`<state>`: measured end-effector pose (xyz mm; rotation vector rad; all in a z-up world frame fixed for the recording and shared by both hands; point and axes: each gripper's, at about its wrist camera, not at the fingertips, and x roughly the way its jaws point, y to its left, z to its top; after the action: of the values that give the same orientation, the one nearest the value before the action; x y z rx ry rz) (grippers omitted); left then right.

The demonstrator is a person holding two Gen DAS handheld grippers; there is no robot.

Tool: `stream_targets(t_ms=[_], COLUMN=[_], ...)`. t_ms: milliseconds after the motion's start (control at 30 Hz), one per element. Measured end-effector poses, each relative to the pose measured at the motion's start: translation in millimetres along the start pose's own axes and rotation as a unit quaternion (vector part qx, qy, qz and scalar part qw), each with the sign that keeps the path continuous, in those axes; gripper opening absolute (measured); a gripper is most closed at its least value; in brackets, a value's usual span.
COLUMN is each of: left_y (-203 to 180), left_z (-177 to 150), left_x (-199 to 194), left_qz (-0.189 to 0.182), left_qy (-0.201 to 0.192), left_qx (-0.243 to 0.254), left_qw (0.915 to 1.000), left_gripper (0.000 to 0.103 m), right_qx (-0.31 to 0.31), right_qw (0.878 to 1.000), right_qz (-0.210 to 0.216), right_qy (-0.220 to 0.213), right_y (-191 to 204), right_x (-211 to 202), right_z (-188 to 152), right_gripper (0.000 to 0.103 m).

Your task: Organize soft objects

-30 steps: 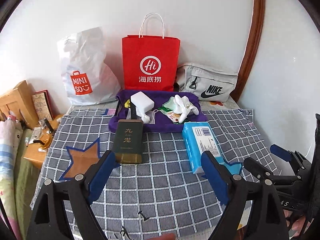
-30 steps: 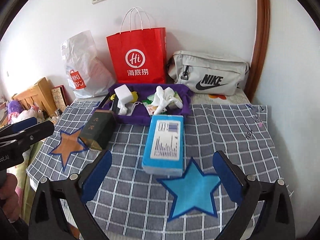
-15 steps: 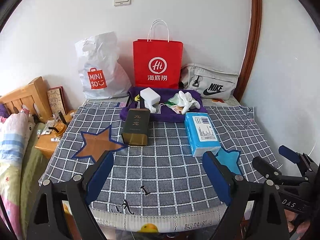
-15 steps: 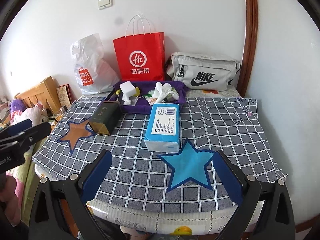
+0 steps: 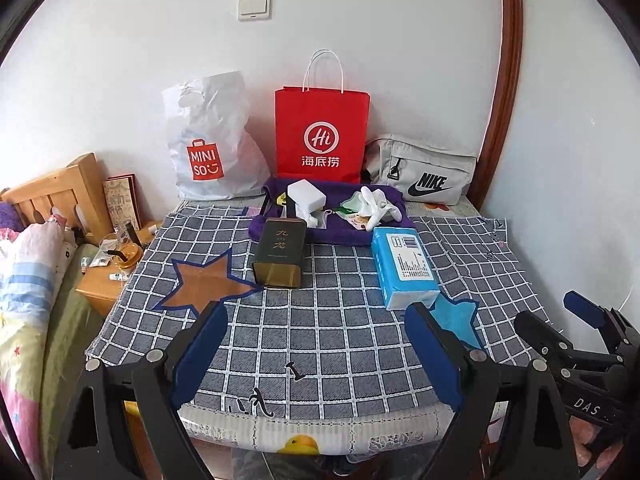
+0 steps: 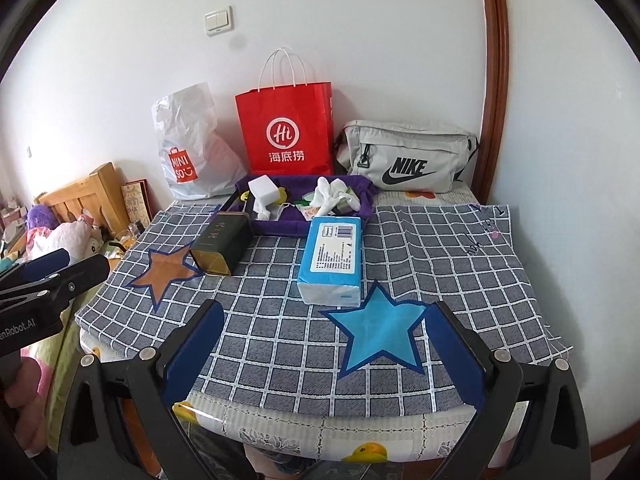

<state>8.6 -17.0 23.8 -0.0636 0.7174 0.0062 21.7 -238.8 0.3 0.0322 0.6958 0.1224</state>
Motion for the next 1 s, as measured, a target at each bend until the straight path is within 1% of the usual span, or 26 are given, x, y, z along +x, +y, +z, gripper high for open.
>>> stream_targets(t_ms=[1000], left_y=[1.6], left_z=[-2.5], left_x=[-8.5], left_qz=[0.001], left_qy=[-0.001], left_qx=[0.001], left_qw=[1.0], left_gripper=[0.09], right_qx=[-0.001], right_qw=[1.0], right_qz=[0.006], right_qy=[-0.006], right_y=[4.3], right_x=[-7.7], right_z=[-5.6], right_gripper=[0.1])
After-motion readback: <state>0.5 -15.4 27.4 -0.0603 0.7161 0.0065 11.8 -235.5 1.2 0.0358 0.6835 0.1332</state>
